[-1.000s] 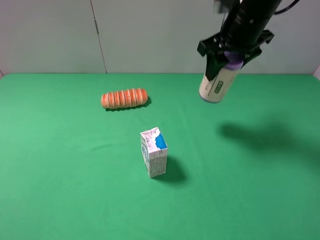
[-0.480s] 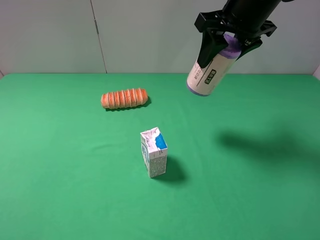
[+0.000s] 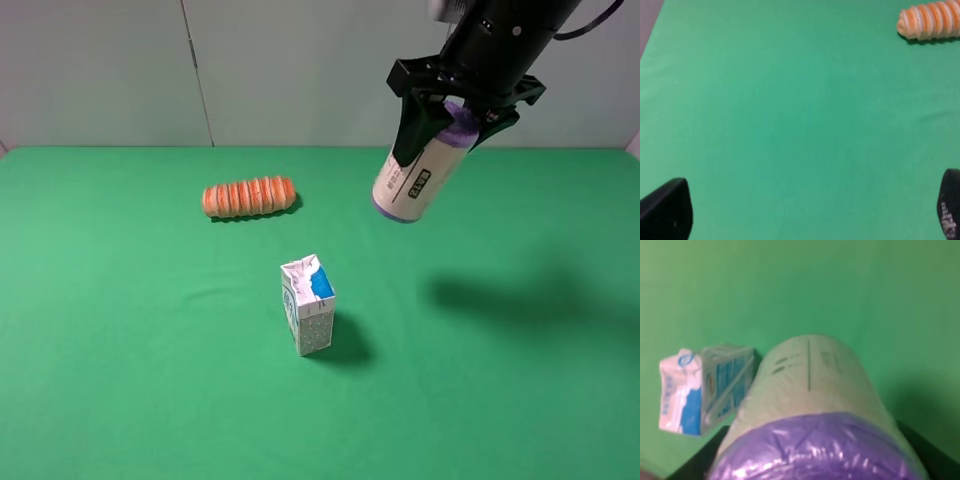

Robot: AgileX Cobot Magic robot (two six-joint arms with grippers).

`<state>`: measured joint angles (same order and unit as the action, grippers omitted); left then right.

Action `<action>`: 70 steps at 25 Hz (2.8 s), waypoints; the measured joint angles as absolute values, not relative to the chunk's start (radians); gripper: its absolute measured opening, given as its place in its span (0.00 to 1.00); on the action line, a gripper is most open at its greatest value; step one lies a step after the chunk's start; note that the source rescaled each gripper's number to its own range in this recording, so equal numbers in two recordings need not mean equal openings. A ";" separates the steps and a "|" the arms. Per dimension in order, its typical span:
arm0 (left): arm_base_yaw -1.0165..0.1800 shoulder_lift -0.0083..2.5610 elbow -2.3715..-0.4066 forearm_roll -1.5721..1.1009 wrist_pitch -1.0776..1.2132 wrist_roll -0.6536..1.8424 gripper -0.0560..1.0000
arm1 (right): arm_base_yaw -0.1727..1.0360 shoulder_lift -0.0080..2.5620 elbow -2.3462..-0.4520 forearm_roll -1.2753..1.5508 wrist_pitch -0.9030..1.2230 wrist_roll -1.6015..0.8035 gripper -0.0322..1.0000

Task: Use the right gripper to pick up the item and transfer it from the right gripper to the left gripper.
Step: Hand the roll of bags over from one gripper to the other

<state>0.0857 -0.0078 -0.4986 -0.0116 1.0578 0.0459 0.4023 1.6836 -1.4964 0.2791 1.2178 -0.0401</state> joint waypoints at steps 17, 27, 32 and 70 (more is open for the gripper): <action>0.086 -0.008 -0.499 -0.012 1.058 0.046 0.94 | 0.403 1.602 -1.361 0.381 1.121 -0.240 0.08; 0.086 0.051 -0.499 -0.101 1.058 0.097 0.94 | 0.403 1.558 -1.234 0.523 1.032 -0.499 0.08; 0.086 0.162 -0.509 -0.212 1.047 0.256 0.94 | 0.403 1.547 -1.229 0.622 1.029 -0.629 0.08; -0.287 0.953 -0.545 -0.852 0.677 1.221 0.88 | 0.408 1.481 -1.229 0.854 1.153 -0.819 0.08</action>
<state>-0.2872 0.9532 -0.5455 -0.8524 0.6774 1.2214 0.4080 1.4808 -1.2290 0.8539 1.1530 -0.8190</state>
